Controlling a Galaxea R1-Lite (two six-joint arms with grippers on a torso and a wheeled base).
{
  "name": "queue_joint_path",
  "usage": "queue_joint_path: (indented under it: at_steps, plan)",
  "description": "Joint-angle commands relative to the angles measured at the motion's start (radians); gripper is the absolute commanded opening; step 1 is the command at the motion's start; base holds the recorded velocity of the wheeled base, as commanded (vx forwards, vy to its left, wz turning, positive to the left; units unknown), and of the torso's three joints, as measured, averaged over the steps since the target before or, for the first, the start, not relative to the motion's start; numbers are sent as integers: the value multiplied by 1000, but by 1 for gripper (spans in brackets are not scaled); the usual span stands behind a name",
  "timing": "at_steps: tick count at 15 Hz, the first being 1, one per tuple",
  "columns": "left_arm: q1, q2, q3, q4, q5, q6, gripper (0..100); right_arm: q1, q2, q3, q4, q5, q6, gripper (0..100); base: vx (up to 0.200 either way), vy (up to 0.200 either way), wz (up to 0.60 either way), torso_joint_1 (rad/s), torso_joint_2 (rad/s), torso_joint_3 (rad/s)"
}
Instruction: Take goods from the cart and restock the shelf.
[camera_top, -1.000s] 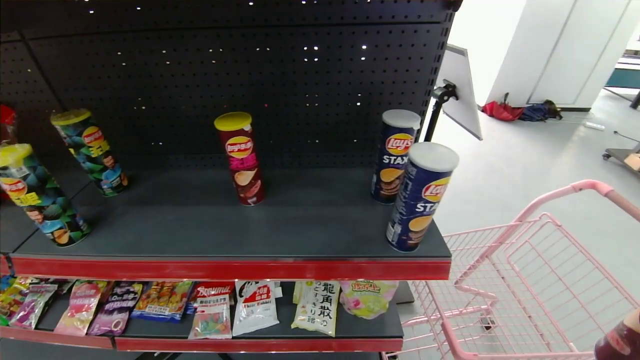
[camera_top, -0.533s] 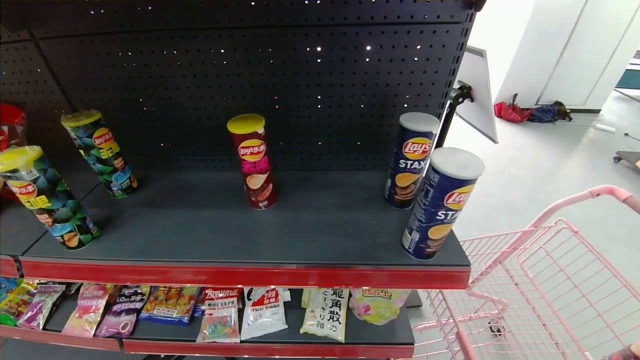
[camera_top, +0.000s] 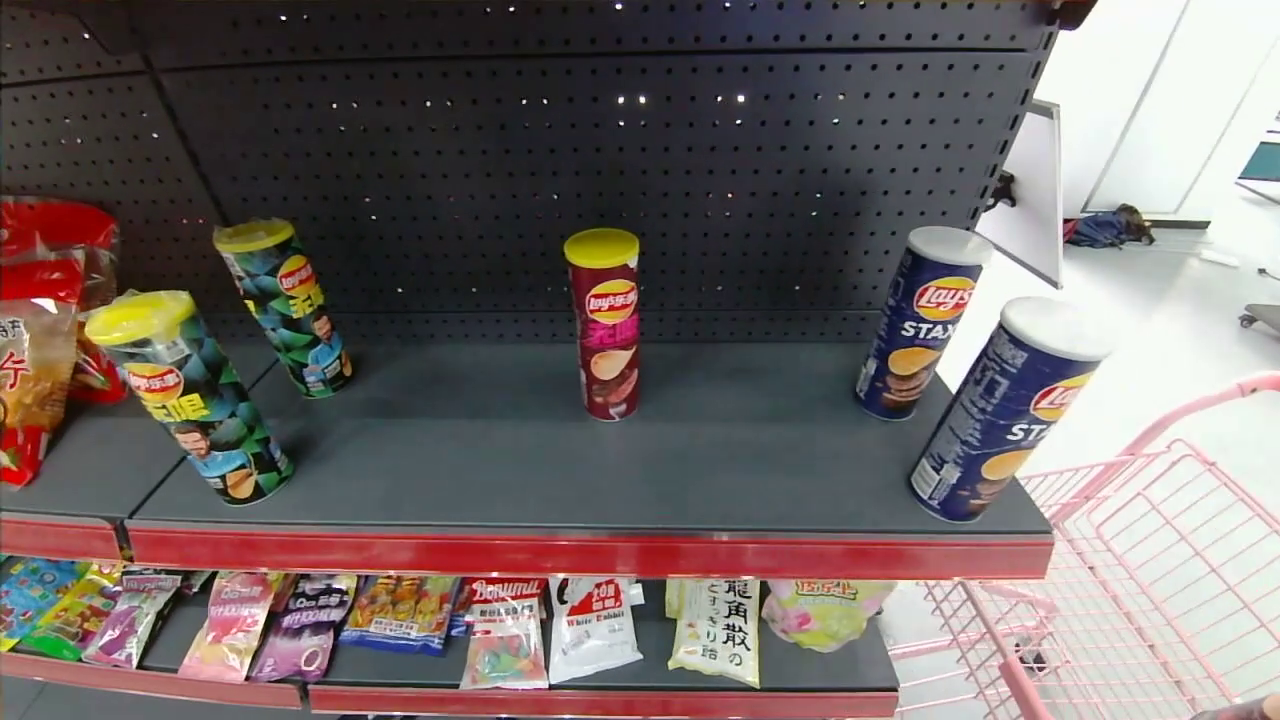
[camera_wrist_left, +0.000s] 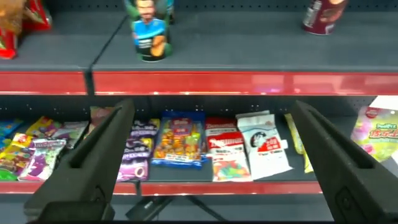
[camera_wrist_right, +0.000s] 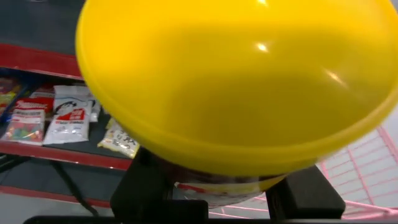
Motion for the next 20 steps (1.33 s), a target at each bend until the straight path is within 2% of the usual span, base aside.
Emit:
queue_joint_path:
  at_steps: [1, 3, 6, 10, 16, 18, 20]
  plan:
    - [0, 0, 0, -1, 0, -1, 100, 12, -61, 28, 3, 36, 1, 0, 0, 200, 0, -7, 7, 2]
    - [0, 0, 0, -1, 0, -1, 100, 12, -73, 38, 3, 39, -2, 0, 0, 200, 0, 2, 0, 0]
    - [2, 0, 0, -1, 0, 1, 100, 12, -77, 45, 4, 39, -2, 0, 0, 0, 0, 0, 0, 0]
    - [0, 0, 0, -1, 0, -1, 100, 12, -82, 51, 3, 39, -2, 0, 200, 0, 0, -6, -1, 1]
    - [0, 0, 0, -1, 0, -1, 100, 14, -82, 50, 3, 45, -3, 0, 0, 0, 0, 0, 0, 0]
    - [0, 5, 0, -1, -1, 2, 100, 15, -82, 54, 3, 100, -3, 0, 0, 0, 0, 0, 0, 0]
    - [0, 2, -2, -2, -43, 29, 100, 14, -82, 61, -5, 132, -2, 0, 0, 0, 0, 0, 0, 0]
